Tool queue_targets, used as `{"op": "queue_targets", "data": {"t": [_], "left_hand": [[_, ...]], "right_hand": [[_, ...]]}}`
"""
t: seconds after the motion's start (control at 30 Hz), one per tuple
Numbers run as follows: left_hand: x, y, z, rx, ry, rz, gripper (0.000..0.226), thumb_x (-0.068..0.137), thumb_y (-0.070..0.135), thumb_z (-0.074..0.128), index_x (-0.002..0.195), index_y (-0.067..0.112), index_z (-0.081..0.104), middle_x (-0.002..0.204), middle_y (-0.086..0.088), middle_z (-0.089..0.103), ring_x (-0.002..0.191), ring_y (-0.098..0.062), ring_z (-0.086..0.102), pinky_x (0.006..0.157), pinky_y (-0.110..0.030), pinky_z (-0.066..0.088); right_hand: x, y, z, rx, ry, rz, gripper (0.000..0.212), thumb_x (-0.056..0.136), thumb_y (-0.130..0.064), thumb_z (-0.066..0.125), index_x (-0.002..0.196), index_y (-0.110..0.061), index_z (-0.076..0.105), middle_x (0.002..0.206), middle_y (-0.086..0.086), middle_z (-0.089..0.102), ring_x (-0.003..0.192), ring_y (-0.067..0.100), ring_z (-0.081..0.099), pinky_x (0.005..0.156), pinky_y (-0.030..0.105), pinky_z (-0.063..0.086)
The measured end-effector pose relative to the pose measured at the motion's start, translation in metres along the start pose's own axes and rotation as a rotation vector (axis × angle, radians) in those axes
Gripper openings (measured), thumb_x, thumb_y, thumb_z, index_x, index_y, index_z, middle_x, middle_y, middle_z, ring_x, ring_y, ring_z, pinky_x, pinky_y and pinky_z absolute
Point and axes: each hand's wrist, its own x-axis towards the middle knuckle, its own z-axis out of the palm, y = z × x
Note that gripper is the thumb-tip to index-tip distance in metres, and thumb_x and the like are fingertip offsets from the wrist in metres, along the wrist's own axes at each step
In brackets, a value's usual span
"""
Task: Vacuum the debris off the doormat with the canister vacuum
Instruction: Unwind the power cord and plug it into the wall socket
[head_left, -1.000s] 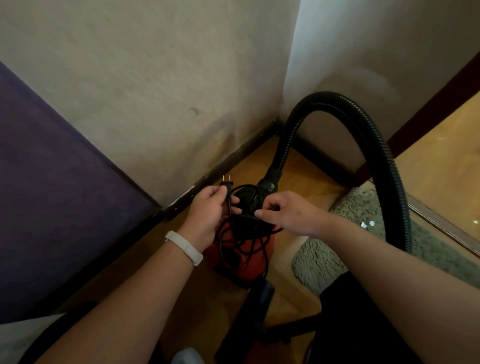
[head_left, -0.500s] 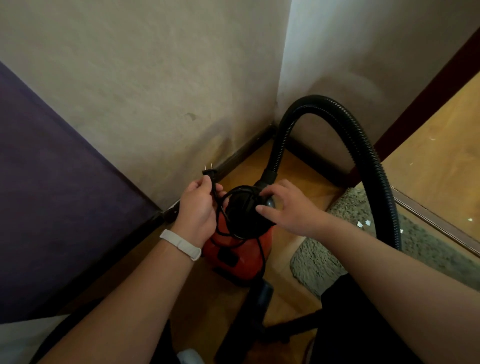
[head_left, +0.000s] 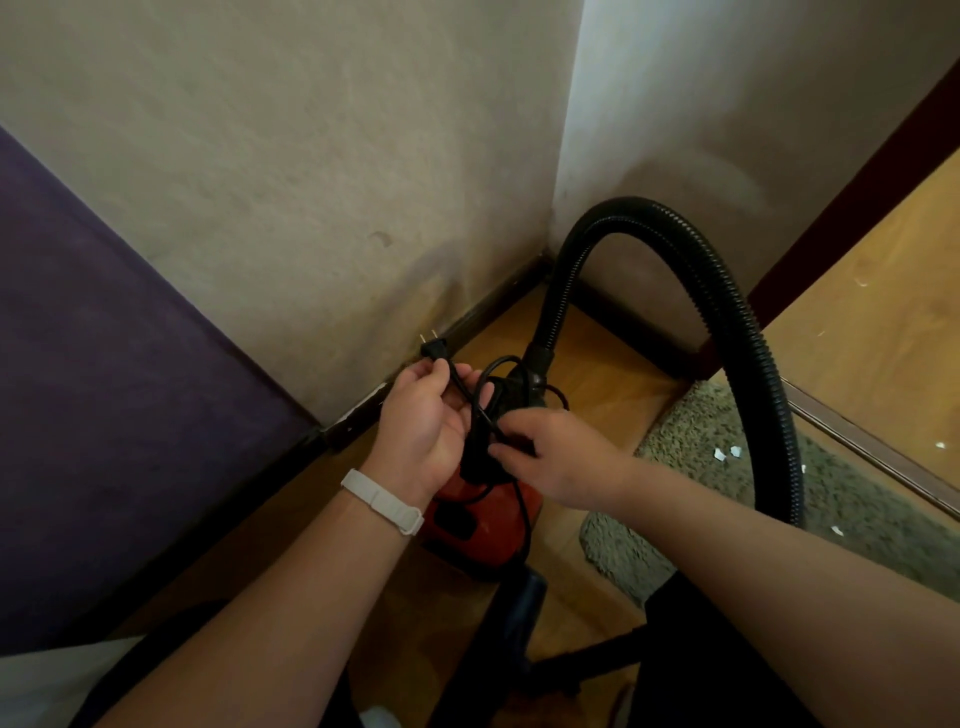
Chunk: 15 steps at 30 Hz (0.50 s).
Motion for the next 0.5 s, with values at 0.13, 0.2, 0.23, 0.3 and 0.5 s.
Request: {"op": "queue_targets", "data": {"t": [0.13, 0.2, 0.23, 0.3, 0.5], "left_hand": [[0.001, -0.010, -0.009, 0.473, -0.103, 0.075, 0.023, 0.103, 0.024, 0.054, 0.124, 0.016, 0.053, 0.094, -0.005, 0.069, 0.080, -0.016, 0.071, 0.067, -0.031, 0.058], [0.000, -0.012, -0.015, 0.834, -0.157, 0.126, 0.024, 0.101, 0.027, 0.057, 0.123, 0.017, 0.057, 0.094, -0.002, 0.070, 0.074, -0.011, 0.068, 0.062, -0.024, 0.054], [0.001, -0.013, -0.018, 0.968, -0.178, 0.156, 0.023, 0.102, 0.026, 0.057, 0.121, 0.015, 0.060, 0.087, -0.001, 0.069, 0.066, -0.009, 0.065, 0.058, -0.022, 0.052], [0.003, -0.013, -0.022, 1.075, -0.186, 0.202, 0.016, 0.102, 0.020, 0.055, 0.110, 0.011, 0.065, 0.066, 0.004, 0.062, 0.049, -0.004, 0.056, 0.050, -0.017, 0.047], [0.012, 0.001, -0.023, 1.112, -0.186, 0.174, 0.030, 0.098, 0.037, 0.058, 0.083, 0.012, 0.066, 0.066, 0.003, 0.062, 0.056, -0.012, 0.060, 0.056, -0.027, 0.048]], "right_hand": [[0.004, 0.008, -0.001, 0.099, 0.043, 0.106, 0.020, 0.099, -0.025, 0.057, 0.081, -0.019, 0.058, 0.070, -0.008, 0.057, 0.062, 0.008, 0.052, 0.055, 0.021, 0.040], [0.007, 0.014, -0.005, 0.117, 0.052, 0.179, 0.020, 0.100, -0.026, 0.055, 0.083, -0.015, 0.059, 0.073, -0.003, 0.058, 0.064, 0.014, 0.053, 0.057, 0.029, 0.041], [0.007, 0.016, -0.007, 0.119, 0.044, 0.213, 0.021, 0.101, -0.026, 0.053, 0.085, -0.015, 0.059, 0.073, -0.003, 0.058, 0.064, 0.014, 0.052, 0.057, 0.030, 0.041], [0.008, 0.019, -0.010, 0.141, 0.031, 0.260, 0.021, 0.102, -0.027, 0.051, 0.087, -0.016, 0.060, 0.075, -0.002, 0.058, 0.066, 0.014, 0.054, 0.058, 0.030, 0.041], [0.007, 0.019, -0.020, 0.147, 0.022, 0.245, 0.022, 0.103, -0.026, 0.052, 0.085, -0.016, 0.060, 0.076, 0.000, 0.059, 0.068, 0.015, 0.054, 0.061, 0.033, 0.042]]}}
